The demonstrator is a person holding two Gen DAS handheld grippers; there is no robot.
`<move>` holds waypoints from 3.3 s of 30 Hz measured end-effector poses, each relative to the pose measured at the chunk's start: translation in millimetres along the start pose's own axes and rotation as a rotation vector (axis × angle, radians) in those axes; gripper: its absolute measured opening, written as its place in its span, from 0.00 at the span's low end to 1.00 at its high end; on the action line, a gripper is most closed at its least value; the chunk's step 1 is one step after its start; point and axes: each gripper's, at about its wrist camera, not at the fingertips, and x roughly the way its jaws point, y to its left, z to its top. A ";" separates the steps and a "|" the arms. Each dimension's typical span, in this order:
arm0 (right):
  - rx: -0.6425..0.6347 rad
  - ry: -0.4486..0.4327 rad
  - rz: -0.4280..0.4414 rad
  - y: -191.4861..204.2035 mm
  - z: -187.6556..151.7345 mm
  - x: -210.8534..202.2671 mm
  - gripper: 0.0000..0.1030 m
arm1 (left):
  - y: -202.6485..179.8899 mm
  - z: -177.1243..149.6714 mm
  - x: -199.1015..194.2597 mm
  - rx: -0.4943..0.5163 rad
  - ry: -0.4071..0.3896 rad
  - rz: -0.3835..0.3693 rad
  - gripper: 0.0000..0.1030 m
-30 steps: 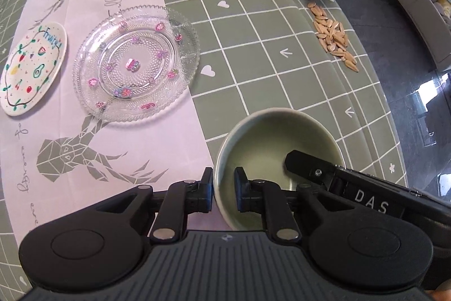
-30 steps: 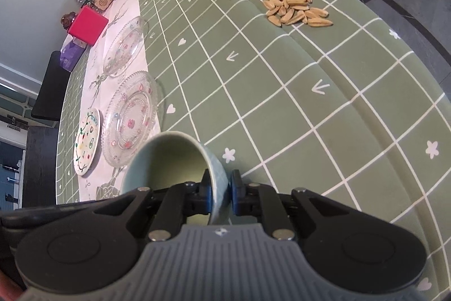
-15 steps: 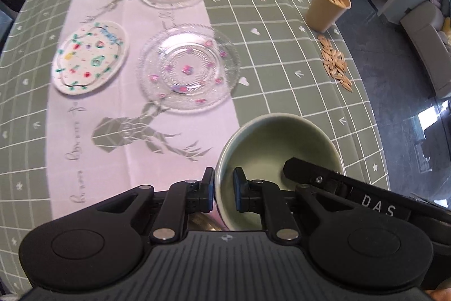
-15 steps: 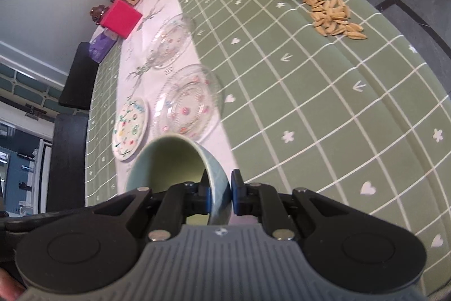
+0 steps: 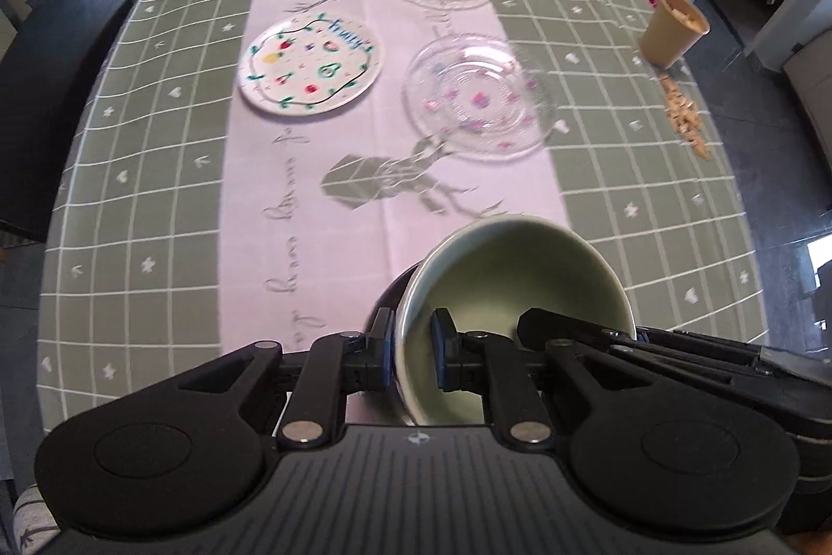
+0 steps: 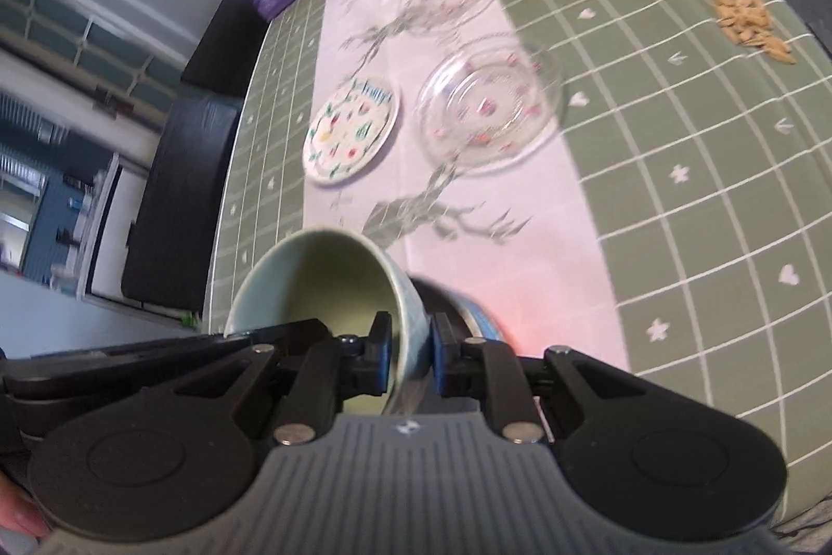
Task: Organize plates and bowls
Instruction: 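Lower the pale green bowl into the blue bowl and open both tools, then grip the rim of the three-bowl stack with both tools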
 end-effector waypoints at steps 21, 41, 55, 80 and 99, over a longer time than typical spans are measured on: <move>-0.161 0.021 -0.151 5.8 -12.3 31.0 0.10 | -0.9 -27.5 37.0 0.104 0.015 -0.019 0.20; -0.074 0.012 -0.089 -9.9 -19.4 32.3 0.09 | 35.1 -37.3 17.1 0.036 -0.210 -0.246 0.31; -0.154 0.014 -0.211 8.7 -18.3 37.5 0.10 | 60.3 -88.8 -22.3 -0.064 -0.539 -0.159 0.45; -0.593 -0.167 -0.451 72.4 -59.3 42.0 0.59 | 81.3 -92.7 5.9 -0.105 -0.413 -0.176 0.47; -0.182 -0.363 -0.327 -7.2 -73.3 23.4 0.82 | 61.4 -94.0 33.8 -0.142 -0.369 -0.211 0.66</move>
